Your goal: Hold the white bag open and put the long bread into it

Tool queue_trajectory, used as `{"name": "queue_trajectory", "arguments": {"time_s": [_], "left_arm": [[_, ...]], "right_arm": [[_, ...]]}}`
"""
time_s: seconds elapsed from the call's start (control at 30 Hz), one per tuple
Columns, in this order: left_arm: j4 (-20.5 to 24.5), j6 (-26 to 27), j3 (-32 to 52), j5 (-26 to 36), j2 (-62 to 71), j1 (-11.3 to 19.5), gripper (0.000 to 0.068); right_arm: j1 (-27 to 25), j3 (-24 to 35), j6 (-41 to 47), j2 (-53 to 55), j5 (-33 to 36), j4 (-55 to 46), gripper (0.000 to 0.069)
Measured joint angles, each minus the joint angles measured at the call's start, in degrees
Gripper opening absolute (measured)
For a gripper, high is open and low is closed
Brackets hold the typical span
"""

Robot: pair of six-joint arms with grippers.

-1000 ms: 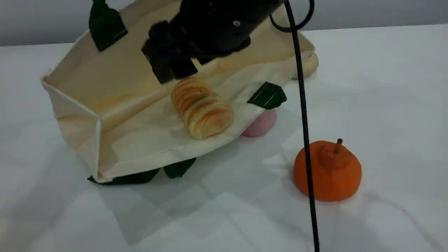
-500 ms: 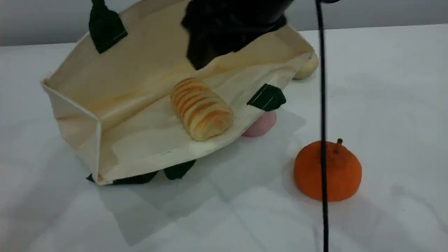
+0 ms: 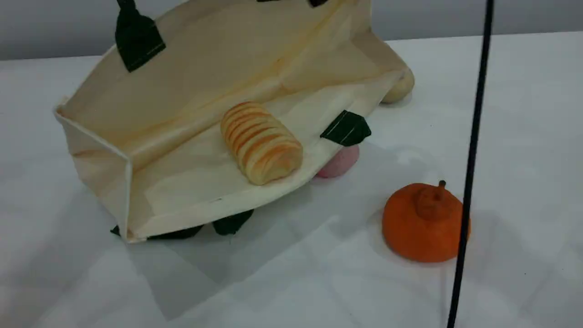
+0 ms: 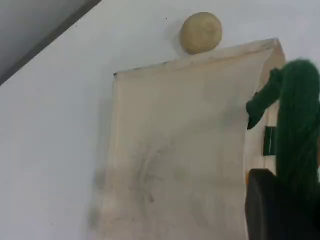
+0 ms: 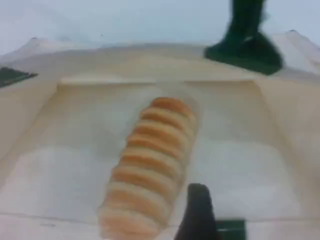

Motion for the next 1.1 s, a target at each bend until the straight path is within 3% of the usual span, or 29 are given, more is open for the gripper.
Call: {"name": "queue_trajectory", "arguments": {"time_s": [0.27, 0.57, 0.83, 1.1], "left_arm": [[-0.1, 0.0, 0.0, 0.0, 1.8, 0.0, 0.0085], [-0.2, 0.1, 1.7, -0.1, 6.8, 0.0, 0.0085], [-0.2, 3.7, 9.8, -0.5, 7.0, 0.0, 0.0085], [-0.6, 6.3, 10.3, -2.1, 7.0, 0.0, 0.0097]], "right_arm": [[-3.7, 0.0, 1.1, -1.9, 4.2, -1.6, 0.0502], [-3.7, 0.0, 3.7, -2.1, 5.0, -6.2, 0.0502], [-3.7, 0.0, 11.2, -7.9, 5.0, -16.1, 0.0502], [-3.7, 0.0, 20.0, -12.8, 8.8, -26.7, 0.0502]]}}
